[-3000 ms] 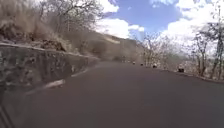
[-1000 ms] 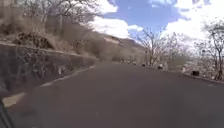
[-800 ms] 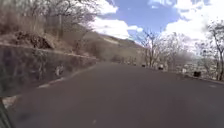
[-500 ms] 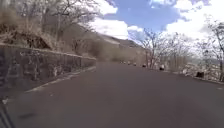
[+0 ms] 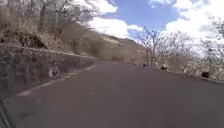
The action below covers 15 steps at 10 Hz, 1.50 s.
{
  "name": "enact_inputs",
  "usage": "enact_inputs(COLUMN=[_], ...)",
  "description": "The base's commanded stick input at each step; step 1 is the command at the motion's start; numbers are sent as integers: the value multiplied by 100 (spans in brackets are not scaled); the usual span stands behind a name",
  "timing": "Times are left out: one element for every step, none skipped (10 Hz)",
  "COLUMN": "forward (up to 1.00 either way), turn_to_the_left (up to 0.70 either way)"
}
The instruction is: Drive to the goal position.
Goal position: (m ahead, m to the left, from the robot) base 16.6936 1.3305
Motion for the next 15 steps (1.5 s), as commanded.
enact_inputs(forward=[70, 70, 70, 70, 70, 70, 70, 70, 70, 70, 70, 70, 70, 70, 70], turn_to_the_left=[0, 0, 0, 0, 0, 0, 0, 0, 0, 0, 0, 0, 0, 0, 0])
